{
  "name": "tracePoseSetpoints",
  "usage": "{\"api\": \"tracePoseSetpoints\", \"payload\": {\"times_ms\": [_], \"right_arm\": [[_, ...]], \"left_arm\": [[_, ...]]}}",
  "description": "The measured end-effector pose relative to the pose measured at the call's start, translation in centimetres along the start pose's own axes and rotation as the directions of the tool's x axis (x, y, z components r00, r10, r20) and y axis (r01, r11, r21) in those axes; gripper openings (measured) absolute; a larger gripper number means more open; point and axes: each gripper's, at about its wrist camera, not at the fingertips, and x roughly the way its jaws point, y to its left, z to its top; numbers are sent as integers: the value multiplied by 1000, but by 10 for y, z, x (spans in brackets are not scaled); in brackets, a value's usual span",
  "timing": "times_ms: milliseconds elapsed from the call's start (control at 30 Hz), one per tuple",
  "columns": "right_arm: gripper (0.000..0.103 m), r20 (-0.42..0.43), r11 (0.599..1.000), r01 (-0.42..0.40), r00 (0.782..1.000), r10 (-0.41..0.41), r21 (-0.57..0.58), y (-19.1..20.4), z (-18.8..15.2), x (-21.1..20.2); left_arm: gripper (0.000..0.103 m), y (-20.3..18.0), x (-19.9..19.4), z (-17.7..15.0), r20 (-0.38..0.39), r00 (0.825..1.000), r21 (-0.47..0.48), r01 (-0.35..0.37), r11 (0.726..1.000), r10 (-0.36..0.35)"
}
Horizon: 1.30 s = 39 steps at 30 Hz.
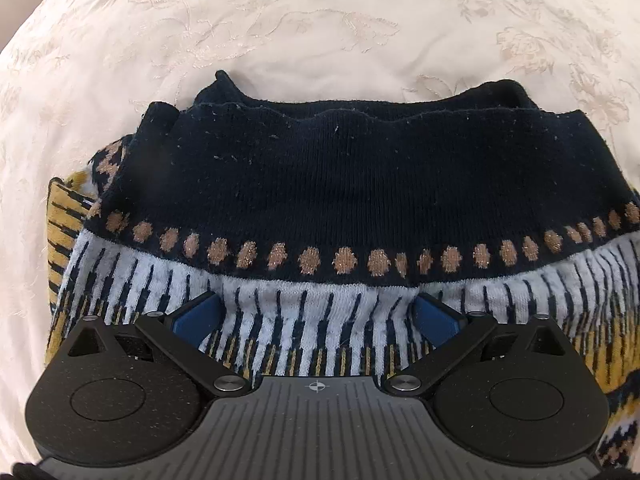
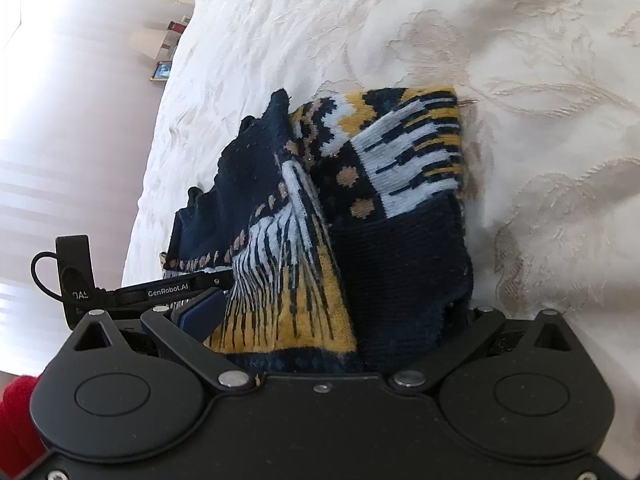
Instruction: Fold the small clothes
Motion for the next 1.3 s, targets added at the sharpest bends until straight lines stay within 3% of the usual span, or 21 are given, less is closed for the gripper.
{"api": "tracePoseSetpoints", "payload": {"times_ms": [233, 267, 367, 433, 567, 733, 1100, 1300], "right_arm": [[100, -2, 1000, 20, 1000, -20, -6, 5, 0, 1], [94, -5, 999, 35, 999, -35, -12, 7, 1, 1], [53, -11, 993, 107, 994, -108, -53, 14, 2, 3], [40, -23, 994, 100, 995, -101, -47, 14, 3, 2], [36, -16, 990, 120, 992, -121, -71, 32, 2, -1], [35, 25, 981, 150, 989, -148, -120, 73, -2, -8], [34, 59, 942, 248, 969, -241, -226, 164, -16, 11], [34, 57, 925, 276, 961, -271, -259, 207, -26, 41]], "left_arm": [[103, -3, 3, 2, 34, 999, -2, 0, 1000, 0], [103, -3, 4, 3, 36, 999, -2, 0, 1000, 0], [103, 0, 1, -3, 44, 999, -2, 2, 1000, -2], [103, 1, 0, -6, 49, 999, 0, 3, 1000, -3], [103, 4, -5, -4, 39, 999, 11, 24, 1000, -24], [99, 34, -26, -7, 27, 994, -11, 109, 994, -109], [99, 161, -86, -89, 75, 994, -79, 84, 993, -78], [99, 206, -100, -115, 62, 995, -105, 83, 991, -76]]}}
